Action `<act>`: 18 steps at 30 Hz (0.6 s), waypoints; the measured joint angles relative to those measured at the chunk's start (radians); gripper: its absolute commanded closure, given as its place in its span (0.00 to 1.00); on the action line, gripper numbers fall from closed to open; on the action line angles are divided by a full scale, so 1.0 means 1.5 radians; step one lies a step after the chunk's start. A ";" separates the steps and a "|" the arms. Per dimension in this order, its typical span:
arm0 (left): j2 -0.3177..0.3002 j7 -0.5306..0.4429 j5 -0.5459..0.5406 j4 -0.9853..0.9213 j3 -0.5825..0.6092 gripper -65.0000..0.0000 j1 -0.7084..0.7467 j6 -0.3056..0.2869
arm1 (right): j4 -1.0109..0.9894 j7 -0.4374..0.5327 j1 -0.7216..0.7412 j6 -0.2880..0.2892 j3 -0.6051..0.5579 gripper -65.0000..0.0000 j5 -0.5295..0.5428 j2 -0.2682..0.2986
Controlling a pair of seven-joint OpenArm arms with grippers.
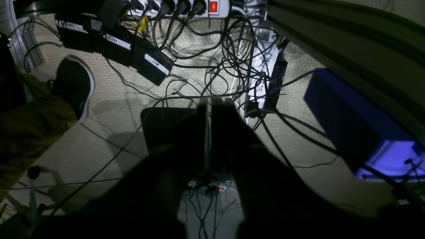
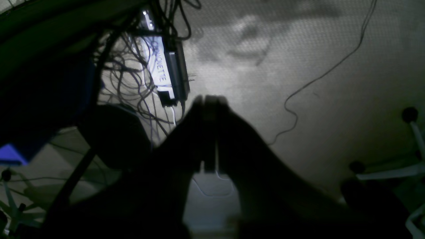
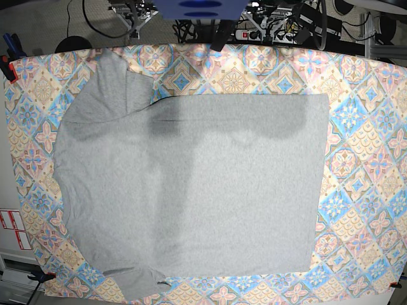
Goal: Fold the T-shirt properly
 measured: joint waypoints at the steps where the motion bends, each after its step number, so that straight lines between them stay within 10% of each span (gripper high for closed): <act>1: -0.004 -0.002 -0.002 0.002 0.000 1.00 0.005 0.000 | 0.000 0.001 -0.005 0.000 0.000 1.00 0.000 0.000; 18: -0.089 0.013 -0.003 0.345 0.002 1.00 0.267 -0.001 | 0.289 -0.005 -0.254 0.003 0.003 1.00 0.002 0.059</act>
